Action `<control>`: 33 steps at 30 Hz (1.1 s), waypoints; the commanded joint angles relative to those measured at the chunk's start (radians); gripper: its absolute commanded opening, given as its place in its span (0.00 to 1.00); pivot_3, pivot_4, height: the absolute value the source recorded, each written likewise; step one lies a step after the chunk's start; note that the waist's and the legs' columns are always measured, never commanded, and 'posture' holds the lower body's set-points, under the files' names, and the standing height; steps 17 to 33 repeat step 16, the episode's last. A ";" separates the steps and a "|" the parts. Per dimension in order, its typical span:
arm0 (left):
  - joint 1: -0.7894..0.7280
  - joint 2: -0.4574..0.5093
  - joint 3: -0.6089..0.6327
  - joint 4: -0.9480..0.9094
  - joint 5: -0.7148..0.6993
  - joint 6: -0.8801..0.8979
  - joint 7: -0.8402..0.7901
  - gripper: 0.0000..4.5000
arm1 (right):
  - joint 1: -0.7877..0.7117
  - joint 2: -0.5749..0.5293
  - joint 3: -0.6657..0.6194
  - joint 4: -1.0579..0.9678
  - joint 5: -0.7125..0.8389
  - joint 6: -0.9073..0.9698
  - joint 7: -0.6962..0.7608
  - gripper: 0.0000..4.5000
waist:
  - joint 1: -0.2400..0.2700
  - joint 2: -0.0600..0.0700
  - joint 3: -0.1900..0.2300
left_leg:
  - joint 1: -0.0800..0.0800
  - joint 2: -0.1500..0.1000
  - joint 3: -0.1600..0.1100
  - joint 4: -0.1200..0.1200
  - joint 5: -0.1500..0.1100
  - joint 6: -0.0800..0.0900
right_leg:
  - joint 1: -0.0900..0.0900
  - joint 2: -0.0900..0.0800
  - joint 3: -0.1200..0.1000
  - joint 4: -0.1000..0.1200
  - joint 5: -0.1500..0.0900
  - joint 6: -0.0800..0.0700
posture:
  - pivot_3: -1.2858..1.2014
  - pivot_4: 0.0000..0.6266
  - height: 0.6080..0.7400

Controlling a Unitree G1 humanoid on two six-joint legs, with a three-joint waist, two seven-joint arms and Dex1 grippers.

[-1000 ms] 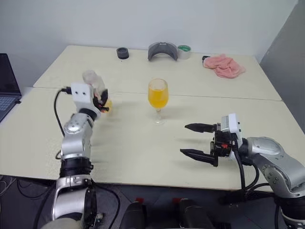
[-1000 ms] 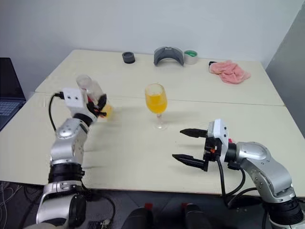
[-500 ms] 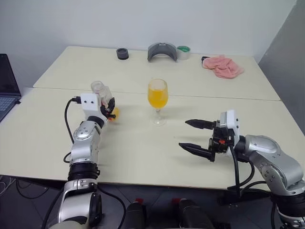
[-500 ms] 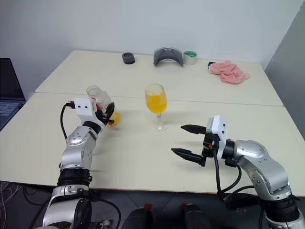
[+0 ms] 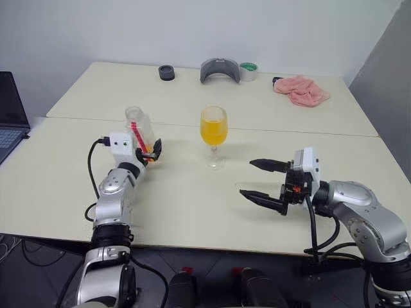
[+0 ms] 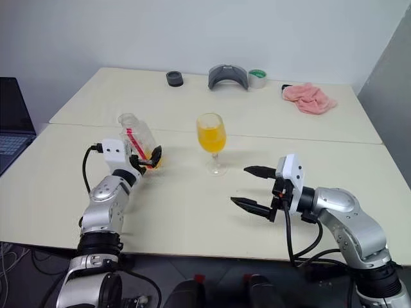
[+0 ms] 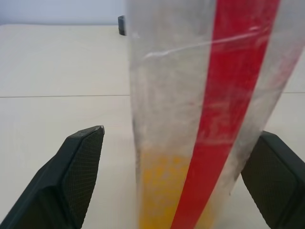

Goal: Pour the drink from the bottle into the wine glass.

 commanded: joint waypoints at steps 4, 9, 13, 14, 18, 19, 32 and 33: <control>0.238 -0.016 0.030 -0.379 -0.091 0.168 0.022 1.00 | 0.174 0.003 -0.029 -0.023 -0.107 -0.092 -0.073 1.00 | 0.000 0.000 0.000 | 0.000 0.001 0.000 0.000 0.000 0.000 | 0.000 -0.001 0.000 0.000 0.000 0.000 | 0.52 0.24 1.00; 0.399 -0.022 0.033 -0.577 -0.124 0.267 0.047 1.00 | 0.236 0.077 -0.063 -0.017 -0.138 -0.081 -0.219 1.00 | -0.001 0.001 0.000 | 0.002 0.001 0.000 0.000 0.000 0.000 | 0.001 0.000 0.000 0.000 -0.001 -0.001 | 0.52 0.24 1.00; 0.486 -0.037 0.009 -0.688 -0.140 0.340 0.064 1.00 | 0.222 0.114 -0.032 0.032 -0.256 -0.108 -0.328 1.00 | -0.001 0.001 0.000 | 0.007 0.001 0.001 -0.001 0.000 0.000 | 0.005 0.001 0.001 0.000 -0.004 0.003 | 0.52 0.24 1.00; 0.511 -0.039 -0.008 -0.718 -0.131 0.352 0.068 1.00 | 0.213 0.135 -0.026 0.043 -0.270 -0.101 -0.357 1.00 | -0.001 0.001 0.000 | 0.007 0.001 0.002 -0.001 0.000 0.000 | 0.005 0.001 0.001 0.000 -0.004 0.003 | 0.52 0.24 1.00; 0.544 -0.045 -0.023 -0.766 -0.126 0.369 0.077 1.00 | 0.196 0.179 -0.027 0.054 -0.283 -0.085 -0.412 1.00 | -0.001 0.001 0.000 | 0.007 0.001 0.002 -0.002 0.000 0.000 | 0.005 0.001 0.002 0.000 -0.004 0.003 | 0.52 0.24 1.00; 0.544 -0.045 -0.023 -0.766 -0.126 0.369 0.077 1.00 | 0.196 0.179 -0.027 0.054 -0.283 -0.085 -0.412 1.00 | -0.001 0.001 0.000 | 0.007 0.001 0.002 -0.002 0.000 0.000 | 0.005 0.001 0.002 0.000 -0.004 0.003 | 0.52 0.24 1.00; 0.544 -0.045 -0.023 -0.766 -0.126 0.369 0.077 1.00 | 0.196 0.179 -0.027 0.054 -0.283 -0.085 -0.412 1.00 | -0.001 0.001 0.000 | 0.007 0.001 0.002 -0.002 0.000 0.000 | 0.005 0.001 0.002 0.000 -0.004 0.003 | 0.52 0.24 1.00; 0.544 -0.045 -0.023 -0.766 -0.126 0.369 0.077 1.00 | 0.196 0.179 -0.027 0.054 -0.283 -0.085 -0.412 1.00 | -0.001 0.001 0.000 | 0.007 0.001 0.002 -0.002 0.000 0.000 | 0.005 0.001 0.002 0.000 -0.004 0.003 | 0.52 0.24 1.00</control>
